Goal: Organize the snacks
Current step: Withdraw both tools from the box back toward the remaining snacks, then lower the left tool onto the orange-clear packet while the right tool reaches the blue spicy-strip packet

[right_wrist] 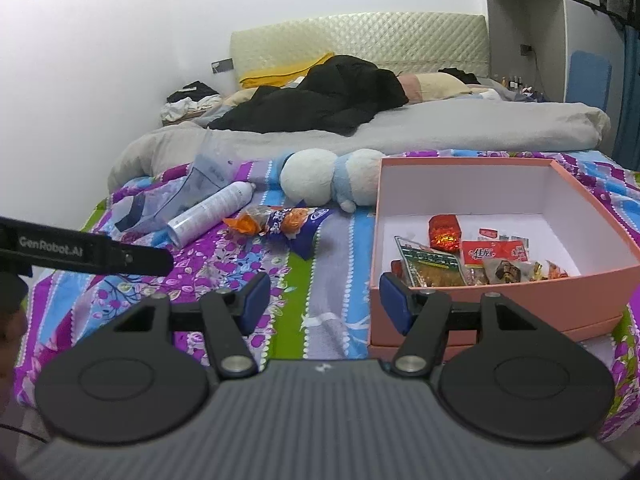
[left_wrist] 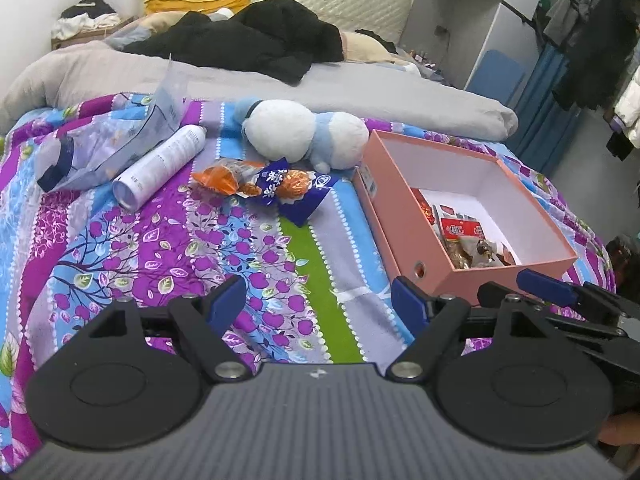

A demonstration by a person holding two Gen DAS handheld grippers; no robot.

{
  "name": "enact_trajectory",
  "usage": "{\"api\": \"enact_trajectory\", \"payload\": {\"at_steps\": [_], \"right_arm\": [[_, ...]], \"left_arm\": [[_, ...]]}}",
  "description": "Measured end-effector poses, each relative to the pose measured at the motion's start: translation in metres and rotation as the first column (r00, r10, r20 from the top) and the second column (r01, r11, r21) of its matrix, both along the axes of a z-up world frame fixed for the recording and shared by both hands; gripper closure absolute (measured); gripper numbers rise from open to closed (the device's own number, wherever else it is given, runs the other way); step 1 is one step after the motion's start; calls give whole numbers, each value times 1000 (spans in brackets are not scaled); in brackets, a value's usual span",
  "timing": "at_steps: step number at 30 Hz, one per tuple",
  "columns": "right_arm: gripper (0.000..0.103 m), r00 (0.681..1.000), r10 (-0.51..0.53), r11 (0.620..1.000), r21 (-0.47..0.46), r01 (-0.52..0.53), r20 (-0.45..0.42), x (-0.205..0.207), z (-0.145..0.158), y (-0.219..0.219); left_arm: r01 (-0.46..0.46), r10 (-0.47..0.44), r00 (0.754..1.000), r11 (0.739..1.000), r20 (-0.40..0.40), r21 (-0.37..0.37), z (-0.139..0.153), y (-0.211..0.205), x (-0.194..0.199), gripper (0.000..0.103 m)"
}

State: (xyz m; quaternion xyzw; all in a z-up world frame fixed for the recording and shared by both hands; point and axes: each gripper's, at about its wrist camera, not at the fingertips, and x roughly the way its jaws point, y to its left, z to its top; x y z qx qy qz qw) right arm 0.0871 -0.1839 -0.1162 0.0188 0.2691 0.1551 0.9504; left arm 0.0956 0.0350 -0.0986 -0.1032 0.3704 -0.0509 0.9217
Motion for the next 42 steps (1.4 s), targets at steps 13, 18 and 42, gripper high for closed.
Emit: {"api": "enact_trajectory", "payload": {"at_steps": [13, 18, 42], "right_arm": [[40, 999, 33, 999, -12, -33, 6, 23, -8, 23], [40, 999, 50, 999, -20, -50, 5, 36, -14, 35], [40, 994, 28, 999, 39, -24, -108, 177, -89, 97]], "left_arm": [[-47, 47, 999, 999, -4, -3, -11, 21, 21, 19], [-87, 86, 996, 996, -20, -15, -25, 36, 34, 19], [-66, 70, 994, 997, -83, 47, -103, 95, 211, 19]]}}
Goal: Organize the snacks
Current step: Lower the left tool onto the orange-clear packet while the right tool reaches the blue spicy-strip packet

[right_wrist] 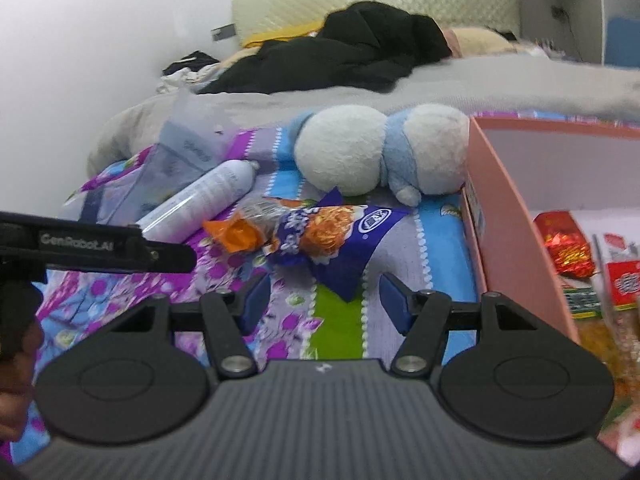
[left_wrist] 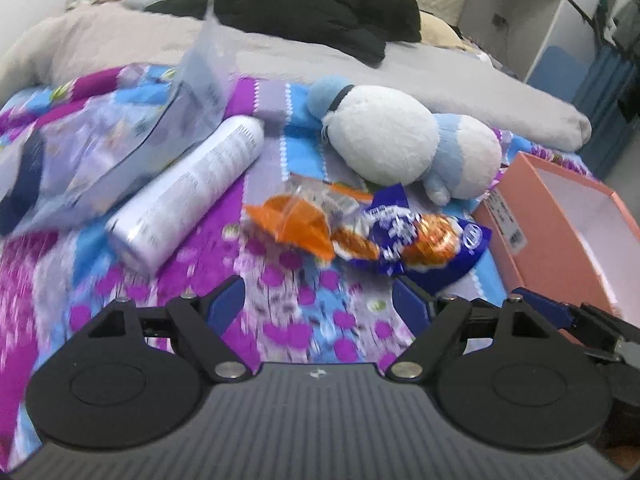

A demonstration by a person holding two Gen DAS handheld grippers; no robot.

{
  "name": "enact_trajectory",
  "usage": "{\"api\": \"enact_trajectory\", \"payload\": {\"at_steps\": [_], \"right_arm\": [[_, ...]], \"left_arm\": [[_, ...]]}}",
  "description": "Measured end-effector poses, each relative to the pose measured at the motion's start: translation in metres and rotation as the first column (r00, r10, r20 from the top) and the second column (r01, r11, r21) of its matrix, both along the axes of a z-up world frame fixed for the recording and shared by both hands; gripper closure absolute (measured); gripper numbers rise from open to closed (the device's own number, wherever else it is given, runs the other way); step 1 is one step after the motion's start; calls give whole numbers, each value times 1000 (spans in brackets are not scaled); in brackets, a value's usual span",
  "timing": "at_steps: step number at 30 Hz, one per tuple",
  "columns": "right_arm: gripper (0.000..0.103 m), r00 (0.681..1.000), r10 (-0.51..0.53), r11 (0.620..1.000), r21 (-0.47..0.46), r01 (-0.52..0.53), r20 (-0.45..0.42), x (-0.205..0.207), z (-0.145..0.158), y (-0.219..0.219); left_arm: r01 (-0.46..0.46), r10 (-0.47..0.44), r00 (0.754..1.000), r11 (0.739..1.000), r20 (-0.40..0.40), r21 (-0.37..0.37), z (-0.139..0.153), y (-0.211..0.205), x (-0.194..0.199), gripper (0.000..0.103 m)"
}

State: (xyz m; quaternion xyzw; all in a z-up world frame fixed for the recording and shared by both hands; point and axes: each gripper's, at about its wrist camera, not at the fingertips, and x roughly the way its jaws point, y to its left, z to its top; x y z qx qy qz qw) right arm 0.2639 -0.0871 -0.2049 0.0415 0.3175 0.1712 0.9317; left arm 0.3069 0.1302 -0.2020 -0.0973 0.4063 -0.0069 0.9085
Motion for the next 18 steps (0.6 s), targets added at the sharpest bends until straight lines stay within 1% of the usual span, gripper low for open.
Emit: {"api": "enact_trajectory", "payload": {"at_steps": [2, 4, 5, 7, 9, 12, 15, 18], "right_arm": [[40, 1000, -5, 999, 34, 6, -23, 15, -6, 0], [28, 999, -11, 999, 53, 13, -41, 31, -11, 0], [18, 999, -17, 998, 57, 20, -45, 36, -13, 1], [19, 999, -28, 997, 70, 31, -40, 45, -17, 0], [19, 998, -36, 996, 75, 39, -42, 53, -20, 1], [19, 995, -60, 992, 109, 69, -85, 69, -29, 1], [19, 986, -103, 972, 195, 128, -133, 82, -34, -3], [19, 982, -101, 960, 243, 137, -157, 92, -37, 0]], "left_arm": [[29, -29, 1000, 999, 2, 36, -3, 0, 18, 19], [80, -80, 997, 994, -6, 79, -6, -1, 37, 19], [120, -120, 993, 987, -8, 111, -8, -2, 46, 19], [160, -159, 987, 972, -20, 174, -13, -4, 60, 17], [194, -191, 981, 959, -34, 207, -21, -2, 73, 16], [222, -215, 975, 949, -53, 225, -32, 2, 88, 16], [253, -239, 967, 938, -89, 237, -48, 4, 98, 16], [265, -247, 964, 934, -104, 241, -56, 5, 102, 16]]}}
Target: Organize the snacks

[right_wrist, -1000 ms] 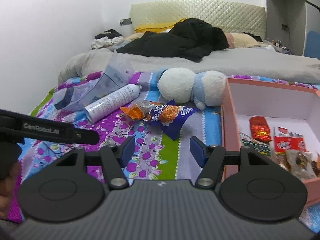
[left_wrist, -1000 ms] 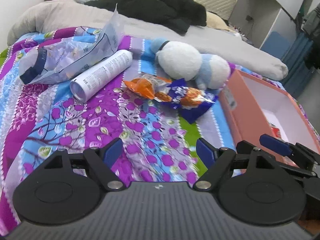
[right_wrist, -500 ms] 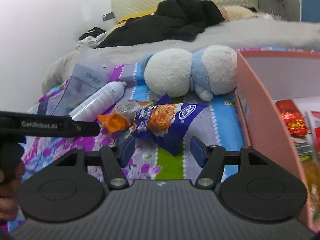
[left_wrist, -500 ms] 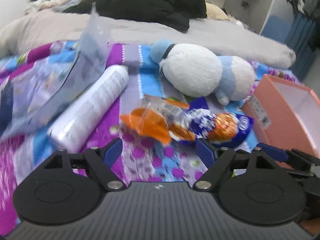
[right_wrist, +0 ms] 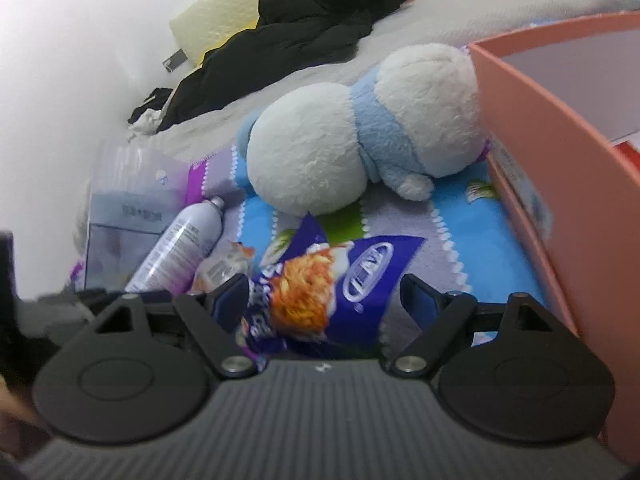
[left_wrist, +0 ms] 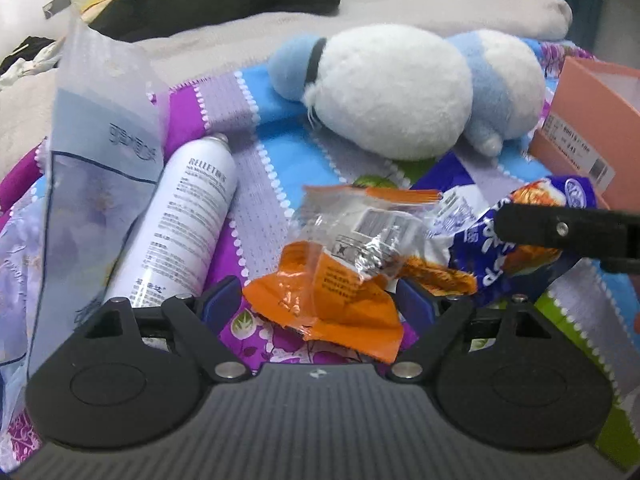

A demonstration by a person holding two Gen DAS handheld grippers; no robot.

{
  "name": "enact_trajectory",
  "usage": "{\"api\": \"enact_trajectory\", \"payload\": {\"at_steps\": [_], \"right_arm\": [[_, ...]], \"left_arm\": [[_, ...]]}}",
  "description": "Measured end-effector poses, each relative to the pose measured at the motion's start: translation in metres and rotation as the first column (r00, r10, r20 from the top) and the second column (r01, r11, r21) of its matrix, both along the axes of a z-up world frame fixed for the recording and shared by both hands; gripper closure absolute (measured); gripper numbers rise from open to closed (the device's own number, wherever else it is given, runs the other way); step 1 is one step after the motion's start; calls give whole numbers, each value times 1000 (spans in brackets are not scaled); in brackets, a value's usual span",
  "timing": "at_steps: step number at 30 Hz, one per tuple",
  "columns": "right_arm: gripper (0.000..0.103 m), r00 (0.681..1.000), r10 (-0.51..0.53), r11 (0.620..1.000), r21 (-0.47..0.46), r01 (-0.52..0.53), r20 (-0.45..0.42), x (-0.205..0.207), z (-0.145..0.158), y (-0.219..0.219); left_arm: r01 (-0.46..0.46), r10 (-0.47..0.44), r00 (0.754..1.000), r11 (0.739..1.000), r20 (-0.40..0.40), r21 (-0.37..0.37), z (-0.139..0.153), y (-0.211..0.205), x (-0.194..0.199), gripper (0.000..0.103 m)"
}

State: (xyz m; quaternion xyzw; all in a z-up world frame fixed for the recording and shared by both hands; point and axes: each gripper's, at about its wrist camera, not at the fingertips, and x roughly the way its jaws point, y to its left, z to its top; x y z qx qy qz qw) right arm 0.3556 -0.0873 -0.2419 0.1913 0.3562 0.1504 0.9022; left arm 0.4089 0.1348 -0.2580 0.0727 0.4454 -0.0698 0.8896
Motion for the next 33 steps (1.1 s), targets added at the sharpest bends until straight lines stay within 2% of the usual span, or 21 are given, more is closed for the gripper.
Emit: {"api": "enact_trajectory", "payload": {"at_steps": [6, 8, 10, 11, 14, 20, 21, 26, 33], "right_arm": [[20, 999, 24, 998, 57, -22, -32, 11, -10, 10], [26, 999, 18, 998, 54, -16, -30, 11, -11, 13], [30, 999, 26, 998, 66, -24, -33, 8, -12, 14], [34, 999, 31, 997, 69, -29, -31, 8, -11, 15], [35, 999, 34, 998, 53, -33, -18, 3, -6, 15], [37, 1000, 29, 999, 42, -28, -12, -14, 6, 6], [42, 1000, 27, 999, 39, -27, -7, -19, 9, 4], [43, 1000, 29, 1000, 3, -29, 0, -43, 22, -4], [44, 999, 40, 998, -44, -39, 4, -91, 37, -18]], "left_arm": [[21, -21, 1000, 1000, 16, 6, -5, -3, 1, 18], [25, -26, 1000, 1000, 18, 12, -4, -5, 0, 22], [34, -34, 999, 999, 12, 4, -2, -8, -3, 43], [30, -30, 1000, 1000, 7, 6, -1, -9, -5, 44], [16, -16, 1000, 1000, 14, 17, 2, -11, -14, 47], [-24, 24, 999, 999, 25, -26, 20, -10, -42, 52], [-37, 38, 999, 998, 22, -42, 23, -10, -49, 52], [-56, 56, 998, 996, -1, -72, 35, -17, -91, 53], [-133, 131, 991, 983, -25, -129, 49, -22, -153, 53]]}}
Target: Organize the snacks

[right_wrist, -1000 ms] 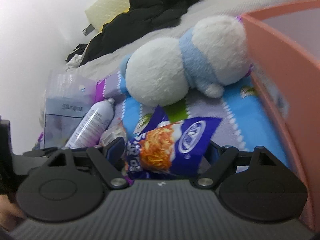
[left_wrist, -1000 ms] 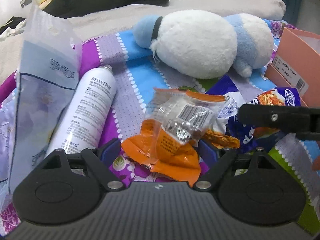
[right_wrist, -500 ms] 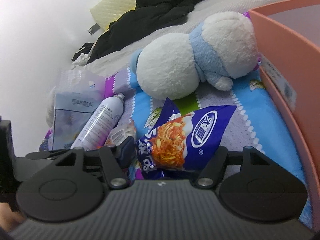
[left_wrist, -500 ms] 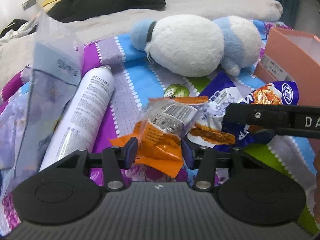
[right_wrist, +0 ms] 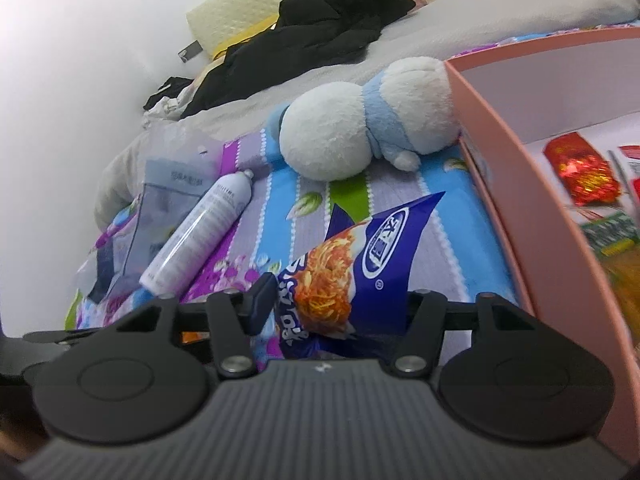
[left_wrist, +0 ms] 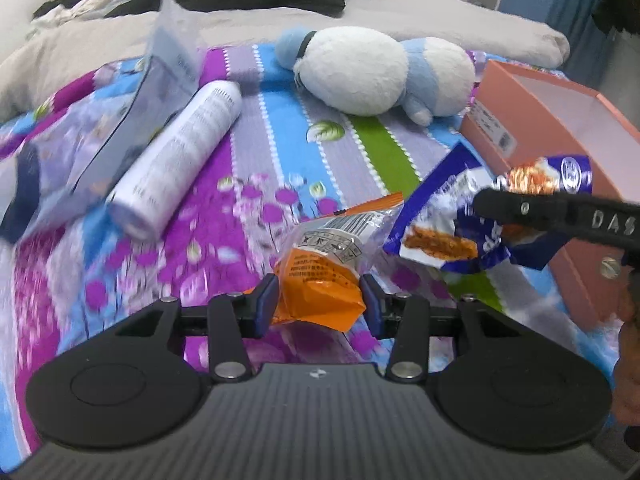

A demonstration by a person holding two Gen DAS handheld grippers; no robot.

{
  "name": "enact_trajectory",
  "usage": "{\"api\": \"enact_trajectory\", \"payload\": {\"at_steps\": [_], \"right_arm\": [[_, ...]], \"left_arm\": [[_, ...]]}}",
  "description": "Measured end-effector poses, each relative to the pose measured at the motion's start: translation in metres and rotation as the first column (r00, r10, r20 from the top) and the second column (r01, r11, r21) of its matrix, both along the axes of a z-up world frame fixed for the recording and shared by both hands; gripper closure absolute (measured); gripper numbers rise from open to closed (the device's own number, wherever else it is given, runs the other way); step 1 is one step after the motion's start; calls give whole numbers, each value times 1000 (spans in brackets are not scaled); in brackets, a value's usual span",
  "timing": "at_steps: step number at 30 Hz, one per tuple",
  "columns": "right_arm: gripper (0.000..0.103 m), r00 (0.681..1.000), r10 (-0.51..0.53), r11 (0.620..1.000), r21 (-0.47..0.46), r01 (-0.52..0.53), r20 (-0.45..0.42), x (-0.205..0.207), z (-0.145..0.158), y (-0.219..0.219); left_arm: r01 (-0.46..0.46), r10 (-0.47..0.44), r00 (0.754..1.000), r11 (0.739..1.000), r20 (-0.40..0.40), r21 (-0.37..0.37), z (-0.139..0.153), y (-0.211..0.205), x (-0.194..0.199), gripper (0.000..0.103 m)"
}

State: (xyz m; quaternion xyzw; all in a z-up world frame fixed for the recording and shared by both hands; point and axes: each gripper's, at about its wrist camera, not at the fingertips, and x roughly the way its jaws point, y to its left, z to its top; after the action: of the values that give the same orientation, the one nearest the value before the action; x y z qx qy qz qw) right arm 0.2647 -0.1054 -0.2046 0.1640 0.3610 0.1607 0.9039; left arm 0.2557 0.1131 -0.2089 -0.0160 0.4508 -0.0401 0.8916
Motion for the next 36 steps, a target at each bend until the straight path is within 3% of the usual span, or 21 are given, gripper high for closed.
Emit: {"api": "enact_trajectory", "payload": {"at_steps": [8, 15, 21, 23, 25, 28, 36], "right_arm": [[45, 1000, 6, 999, -35, -7, -27, -59, 4, -19], [46, 999, 5, 1000, -15, -5, -54, -109, -3, -37], [45, 998, 10, 1000, -13, -11, -68, -129, -15, -43], [44, 997, 17, 1000, -21, -18, -74, -131, -16, -43], [41, 996, 25, 999, -34, -28, -80, -134, -14, -44], [28, 995, 50, 997, -52, -55, -82, -138, -14, -47], [25, 998, 47, 982, -181, -54, -43, -152, -9, -51]], "left_arm": [[-77, 74, 997, 992, -37, -99, 7, -7, -68, 53], [-100, 94, 993, 991, -65, -92, 2, -21, -110, 53], [-114, 108, 992, 987, -58, -114, 4, -27, -119, 51], [-115, 108, 992, 986, -62, -123, 6, -28, -120, 47], [-97, 89, 994, 986, -68, -135, 10, -29, -121, 34], [-76, 69, 996, 986, -49, -149, 16, -29, -127, 20], [-72, 71, 997, 982, -14, -174, 20, -19, -135, 18]]}}
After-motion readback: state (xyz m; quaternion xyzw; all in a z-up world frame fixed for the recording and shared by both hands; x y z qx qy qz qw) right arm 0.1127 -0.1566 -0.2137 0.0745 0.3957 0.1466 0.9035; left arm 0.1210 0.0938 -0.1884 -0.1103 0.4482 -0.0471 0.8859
